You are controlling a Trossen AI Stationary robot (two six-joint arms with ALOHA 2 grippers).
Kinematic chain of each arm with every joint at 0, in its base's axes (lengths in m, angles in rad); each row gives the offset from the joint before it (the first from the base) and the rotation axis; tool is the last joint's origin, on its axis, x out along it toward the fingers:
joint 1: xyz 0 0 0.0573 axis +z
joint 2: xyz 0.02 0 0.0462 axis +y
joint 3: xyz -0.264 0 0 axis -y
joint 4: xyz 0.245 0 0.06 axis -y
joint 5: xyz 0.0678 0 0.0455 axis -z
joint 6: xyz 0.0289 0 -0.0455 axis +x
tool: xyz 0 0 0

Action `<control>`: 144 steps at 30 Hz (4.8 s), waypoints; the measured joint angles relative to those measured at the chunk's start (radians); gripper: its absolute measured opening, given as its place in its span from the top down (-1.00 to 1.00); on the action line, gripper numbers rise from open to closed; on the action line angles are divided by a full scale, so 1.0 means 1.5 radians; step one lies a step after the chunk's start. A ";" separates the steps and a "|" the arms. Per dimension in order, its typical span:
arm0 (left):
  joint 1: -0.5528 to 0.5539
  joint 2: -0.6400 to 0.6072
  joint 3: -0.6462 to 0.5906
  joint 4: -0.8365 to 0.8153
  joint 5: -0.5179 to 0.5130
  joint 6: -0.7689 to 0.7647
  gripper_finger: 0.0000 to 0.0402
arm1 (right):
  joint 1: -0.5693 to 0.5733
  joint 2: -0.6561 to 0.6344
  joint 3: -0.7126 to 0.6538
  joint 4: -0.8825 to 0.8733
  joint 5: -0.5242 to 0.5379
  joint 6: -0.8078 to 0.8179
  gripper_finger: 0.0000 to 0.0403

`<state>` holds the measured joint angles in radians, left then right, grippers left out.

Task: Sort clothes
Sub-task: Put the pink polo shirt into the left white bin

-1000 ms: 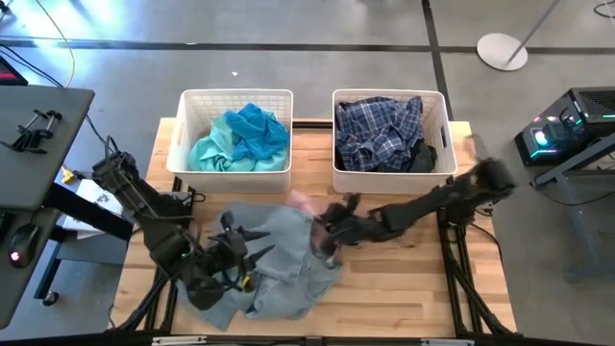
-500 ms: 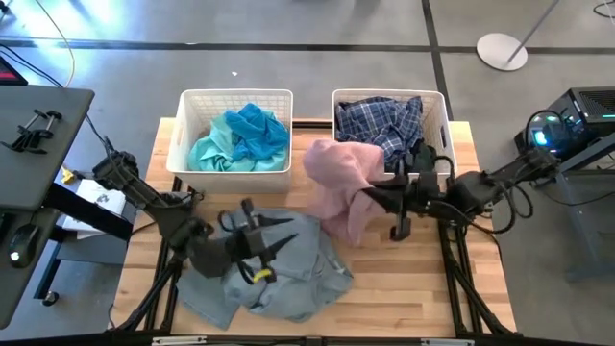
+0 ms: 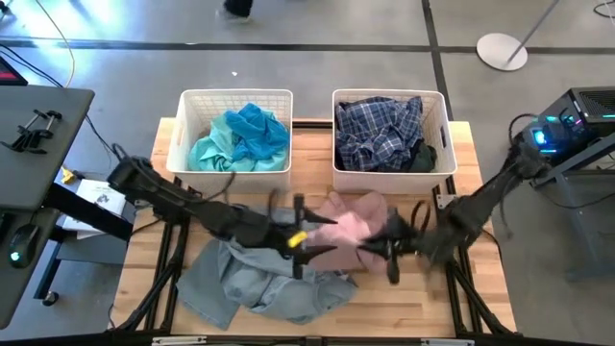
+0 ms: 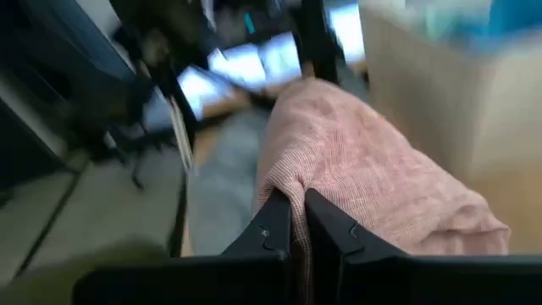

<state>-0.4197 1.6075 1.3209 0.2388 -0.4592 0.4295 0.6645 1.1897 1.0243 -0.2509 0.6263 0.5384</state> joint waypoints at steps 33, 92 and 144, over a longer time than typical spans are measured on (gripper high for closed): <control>0.017 0.185 0.007 -0.037 0.024 0.026 -0.27 | 0.114 0.147 0.156 -0.513 0.006 0.530 -0.37; 0.100 0.050 0.112 -0.391 0.179 -0.401 0.99 | 0.236 0.225 0.093 -0.420 0.158 0.612 -0.37; 0.749 -0.314 -0.164 -0.724 0.233 -0.420 -0.05 | 0.167 0.225 0.093 -0.383 0.126 0.491 -0.37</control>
<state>0.7033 1.1363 1.0755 -0.8474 -0.1093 -0.1999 0.9157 1.5265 1.1633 -0.8257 0.8146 1.2743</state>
